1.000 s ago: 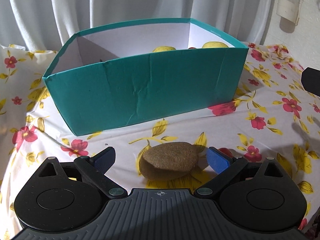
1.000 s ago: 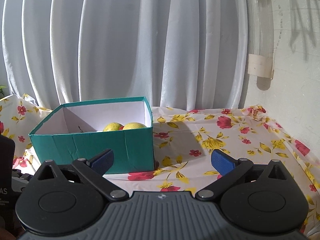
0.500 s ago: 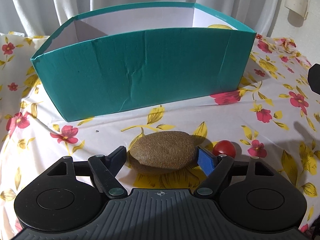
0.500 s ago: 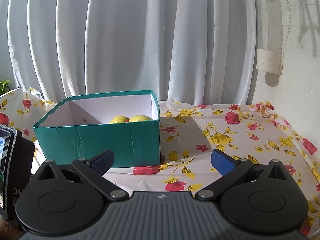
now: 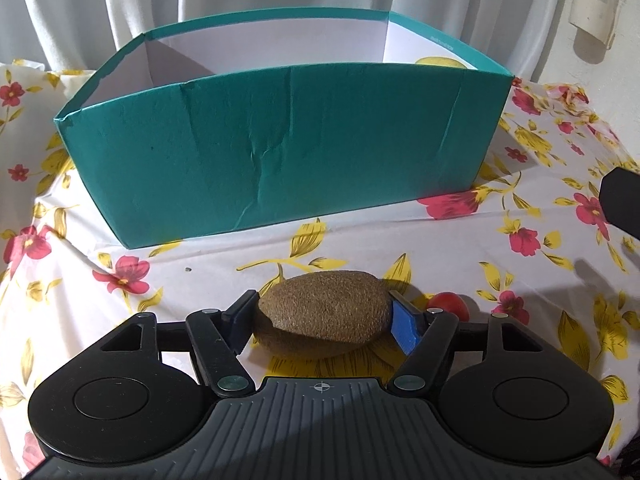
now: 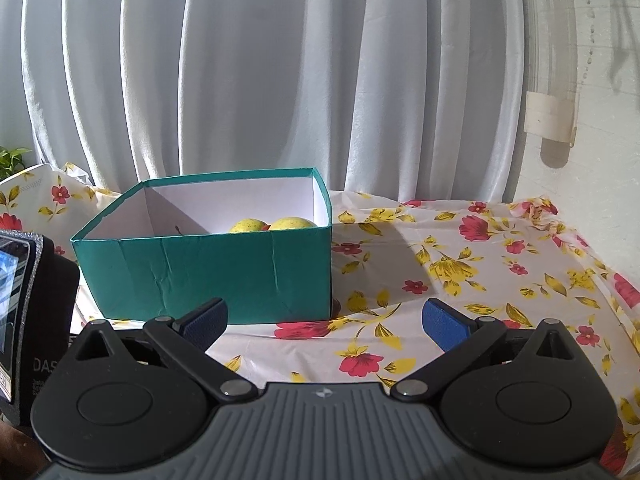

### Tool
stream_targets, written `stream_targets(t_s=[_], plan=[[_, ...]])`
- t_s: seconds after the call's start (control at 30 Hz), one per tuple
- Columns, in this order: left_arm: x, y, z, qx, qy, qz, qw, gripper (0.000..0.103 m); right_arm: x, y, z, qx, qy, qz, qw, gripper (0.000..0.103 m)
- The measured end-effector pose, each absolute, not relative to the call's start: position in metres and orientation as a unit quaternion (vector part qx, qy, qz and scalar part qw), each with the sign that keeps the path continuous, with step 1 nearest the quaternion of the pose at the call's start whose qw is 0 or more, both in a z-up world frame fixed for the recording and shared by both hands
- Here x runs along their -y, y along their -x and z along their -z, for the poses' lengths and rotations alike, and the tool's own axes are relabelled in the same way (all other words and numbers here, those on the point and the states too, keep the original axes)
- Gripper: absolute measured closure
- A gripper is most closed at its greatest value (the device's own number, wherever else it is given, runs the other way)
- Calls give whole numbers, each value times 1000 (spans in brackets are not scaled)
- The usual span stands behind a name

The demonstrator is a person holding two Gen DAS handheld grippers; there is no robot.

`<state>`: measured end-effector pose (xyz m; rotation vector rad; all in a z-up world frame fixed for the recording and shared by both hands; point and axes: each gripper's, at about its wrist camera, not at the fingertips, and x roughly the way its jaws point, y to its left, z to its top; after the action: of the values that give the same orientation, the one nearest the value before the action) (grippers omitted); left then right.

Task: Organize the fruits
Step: 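Close the left tool on the brown kiwi and lift it, then hold the kiwi in the left tool while the right tool grasps the cherry tomato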

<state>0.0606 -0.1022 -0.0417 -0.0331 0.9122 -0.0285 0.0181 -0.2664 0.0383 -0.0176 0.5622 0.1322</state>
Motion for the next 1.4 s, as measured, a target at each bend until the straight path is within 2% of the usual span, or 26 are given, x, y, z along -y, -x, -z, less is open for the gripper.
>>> stream_targets(t_s=[0.5, 0.8, 1.0, 1.17, 1.23, 1.4], plan=[[61, -40, -14, -392, 32, -18, 919, 30, 254, -25, -22, -293, 33, -60, 954, 0], [43, -27, -26, -380, 45, -38, 923, 30, 228, -26, 0, -321, 63, -93, 941, 1], [35, -21, -28, -378, 51, -50, 923, 30, 209, -26, 16, -345, 82, -118, 928, 9], [33, -19, -27, -379, 52, -54, 922, 30, 203, -31, 29, -368, 84, -124, 918, 28], [34, -18, -27, -379, 51, -55, 922, 30, 203, -33, 33, -380, 79, -126, 913, 40], [33, -17, -27, -379, 51, -56, 922, 30, 202, -36, 39, -391, 78, -129, 908, 49]])
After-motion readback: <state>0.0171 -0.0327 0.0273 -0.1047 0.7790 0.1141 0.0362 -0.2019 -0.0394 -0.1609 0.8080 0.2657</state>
